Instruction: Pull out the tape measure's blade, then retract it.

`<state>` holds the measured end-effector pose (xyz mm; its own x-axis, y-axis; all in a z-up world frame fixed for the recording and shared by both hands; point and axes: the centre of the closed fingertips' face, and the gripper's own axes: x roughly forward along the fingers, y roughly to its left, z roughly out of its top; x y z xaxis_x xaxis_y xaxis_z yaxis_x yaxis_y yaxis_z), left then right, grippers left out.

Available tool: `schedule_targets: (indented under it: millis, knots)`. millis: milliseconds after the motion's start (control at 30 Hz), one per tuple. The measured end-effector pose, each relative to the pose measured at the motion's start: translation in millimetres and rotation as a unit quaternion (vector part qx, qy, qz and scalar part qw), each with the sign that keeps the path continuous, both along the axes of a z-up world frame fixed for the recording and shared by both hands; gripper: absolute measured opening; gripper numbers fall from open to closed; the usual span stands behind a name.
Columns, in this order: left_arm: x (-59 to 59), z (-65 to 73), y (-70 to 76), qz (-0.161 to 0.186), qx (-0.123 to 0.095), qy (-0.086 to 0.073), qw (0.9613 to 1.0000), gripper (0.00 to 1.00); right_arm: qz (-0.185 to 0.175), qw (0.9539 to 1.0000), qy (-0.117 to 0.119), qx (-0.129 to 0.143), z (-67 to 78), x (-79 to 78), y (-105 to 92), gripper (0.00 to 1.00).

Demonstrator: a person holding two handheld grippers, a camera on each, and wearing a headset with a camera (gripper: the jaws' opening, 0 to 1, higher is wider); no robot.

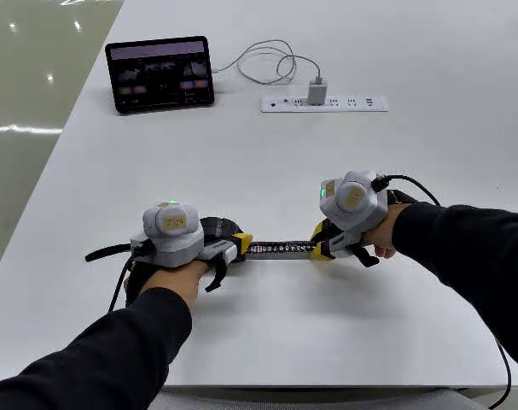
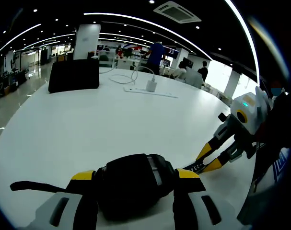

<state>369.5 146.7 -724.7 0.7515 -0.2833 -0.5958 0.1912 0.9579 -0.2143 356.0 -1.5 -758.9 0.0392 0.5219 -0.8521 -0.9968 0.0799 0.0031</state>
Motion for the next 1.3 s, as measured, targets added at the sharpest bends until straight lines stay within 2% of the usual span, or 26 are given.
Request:
schedule_targets:
  millis: [867,1300]
  knots:
    - [0.0,0.0,1.3,-0.002,-0.002,0.0,1.0,0.59,0.02,0.9998,-0.007,0.006,0.1,-2.4,18.1,0.11]
    - [-0.1,-0.6,2.0,-0.002,-0.001,-0.001,1.0,0.59,0.018,0.9997,-0.006,0.012,-1.1,-3.1,27.1,0.11]
